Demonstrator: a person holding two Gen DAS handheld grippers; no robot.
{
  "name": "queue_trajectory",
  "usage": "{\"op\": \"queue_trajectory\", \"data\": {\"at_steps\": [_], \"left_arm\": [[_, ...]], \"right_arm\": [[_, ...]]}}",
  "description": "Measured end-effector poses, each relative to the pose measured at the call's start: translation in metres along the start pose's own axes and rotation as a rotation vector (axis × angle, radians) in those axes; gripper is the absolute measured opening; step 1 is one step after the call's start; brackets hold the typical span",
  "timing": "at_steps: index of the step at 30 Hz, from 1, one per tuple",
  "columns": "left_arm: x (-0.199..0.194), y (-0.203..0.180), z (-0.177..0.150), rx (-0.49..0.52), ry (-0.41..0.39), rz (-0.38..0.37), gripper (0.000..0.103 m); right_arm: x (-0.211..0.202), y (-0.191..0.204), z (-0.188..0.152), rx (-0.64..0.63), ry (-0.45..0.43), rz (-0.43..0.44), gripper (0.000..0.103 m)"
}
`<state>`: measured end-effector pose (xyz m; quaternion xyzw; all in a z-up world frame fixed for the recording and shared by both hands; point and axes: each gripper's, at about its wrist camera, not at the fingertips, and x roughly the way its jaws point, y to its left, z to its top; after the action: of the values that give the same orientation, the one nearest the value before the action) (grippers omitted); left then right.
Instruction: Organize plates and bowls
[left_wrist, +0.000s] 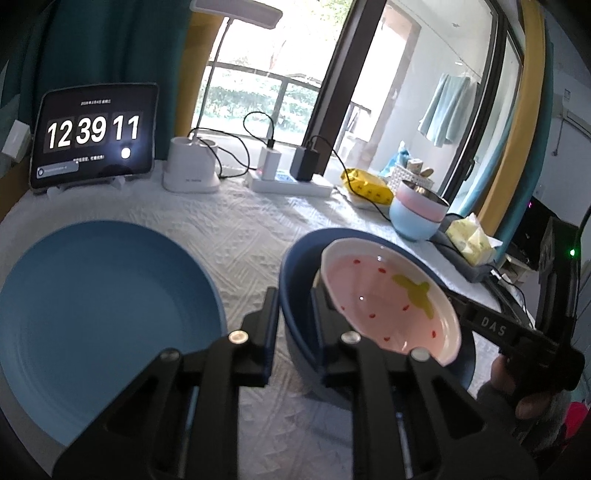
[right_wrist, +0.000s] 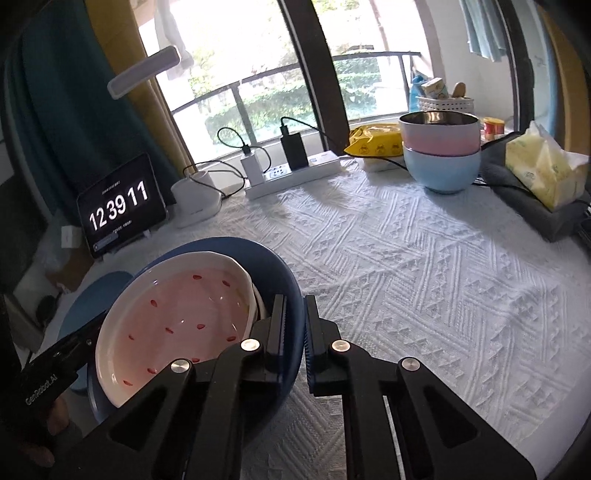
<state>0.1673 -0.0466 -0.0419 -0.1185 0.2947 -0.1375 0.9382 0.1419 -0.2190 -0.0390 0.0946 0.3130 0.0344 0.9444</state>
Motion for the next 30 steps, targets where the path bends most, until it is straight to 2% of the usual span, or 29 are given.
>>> {"op": "queue_trajectory", "data": {"at_steps": [18,30], "left_arm": [[-0.003,0.000,0.003,-0.034,0.004,-0.042,0.015],[-0.027,0.000,0.017,-0.042,-0.066,-0.062,0.015]], "right_arm": [[-0.010,-0.002,0.005,0.040,-0.006,0.004,0.009],[-0.028,0.011,0.022,0.024,-0.046,0.015,0.010]]}}
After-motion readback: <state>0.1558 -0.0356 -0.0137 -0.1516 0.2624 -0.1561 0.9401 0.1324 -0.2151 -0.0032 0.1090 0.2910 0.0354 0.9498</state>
